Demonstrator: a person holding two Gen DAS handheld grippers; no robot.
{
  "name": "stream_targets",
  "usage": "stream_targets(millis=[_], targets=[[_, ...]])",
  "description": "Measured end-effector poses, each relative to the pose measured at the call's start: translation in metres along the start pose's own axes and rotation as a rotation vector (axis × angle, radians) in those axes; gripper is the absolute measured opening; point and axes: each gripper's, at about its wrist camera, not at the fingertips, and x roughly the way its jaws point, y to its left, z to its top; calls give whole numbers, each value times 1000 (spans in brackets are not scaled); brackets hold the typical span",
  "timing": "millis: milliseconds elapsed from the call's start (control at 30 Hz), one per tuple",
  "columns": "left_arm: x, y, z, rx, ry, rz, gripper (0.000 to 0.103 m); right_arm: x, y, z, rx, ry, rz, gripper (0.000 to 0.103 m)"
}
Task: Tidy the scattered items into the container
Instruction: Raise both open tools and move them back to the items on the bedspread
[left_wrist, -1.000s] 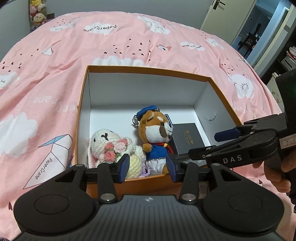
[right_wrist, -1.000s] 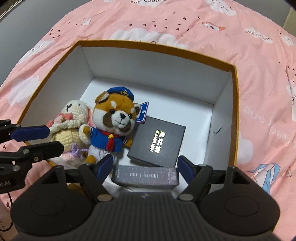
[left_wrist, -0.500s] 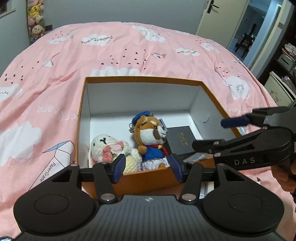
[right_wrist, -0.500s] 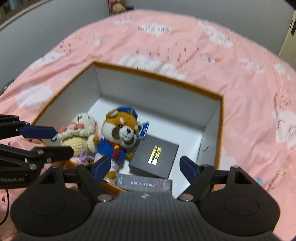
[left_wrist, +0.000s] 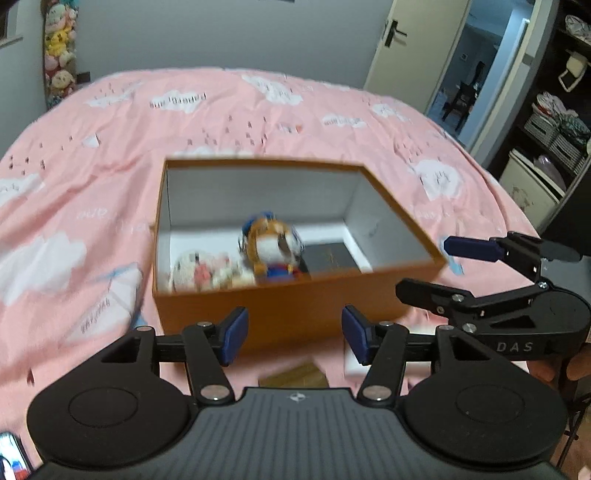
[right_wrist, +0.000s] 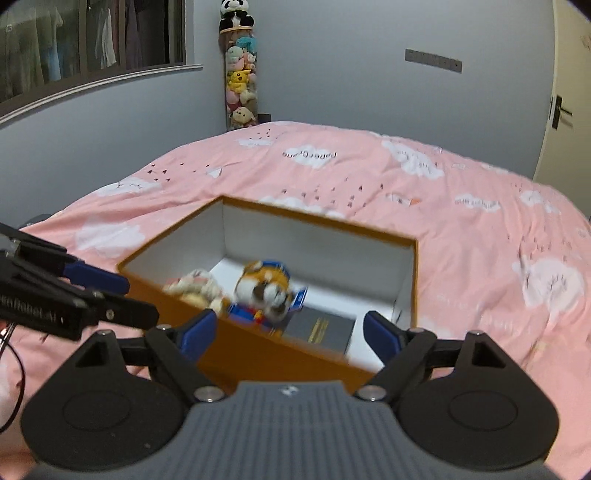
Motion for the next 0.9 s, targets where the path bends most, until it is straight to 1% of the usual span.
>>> stream_targets(millis=[67, 133, 167, 200, 267, 367, 433, 567, 667, 767, 900], targets=[[1, 0, -13, 7, 41, -19, 66, -4, 1, -16, 32, 26, 32, 87], [4, -1, -27, 3, 78, -29, 66, -6, 2, -31, 71, 57, 53, 82], [5, -1, -33, -2, 96, -34, 66, -6, 2, -39, 87, 76, 57, 77], [7, -1, -40, -10, 112, -42, 66, -7, 3, -48, 104, 101, 57, 74], [9, -2, -50, -25, 137, -64, 66, -8, 5, -62, 128, 141, 57, 72], [13, -6, -66, -35, 170, -95, 66, -12, 6, -82, 158, 178, 36, 72], [17, -12, -74, -18, 190, -101, 66, -17, 6, -93, 184, 194, 42, 70], [26, -22, -88, 24, 240, -96, 66, -23, 9, -107, 205, 219, 60, 64], [28, -25, -96, 26, 248, -101, 66, -30, 7, -113, 215, 227, 42, 64], [28, -31, -99, 30, 233, -123, 64, -38, 3, -117, 215, 229, 19, 65], [29, -46, -100, 87, 207, -137, 60, -40, 0, -127, 206, 259, -6, 65]])
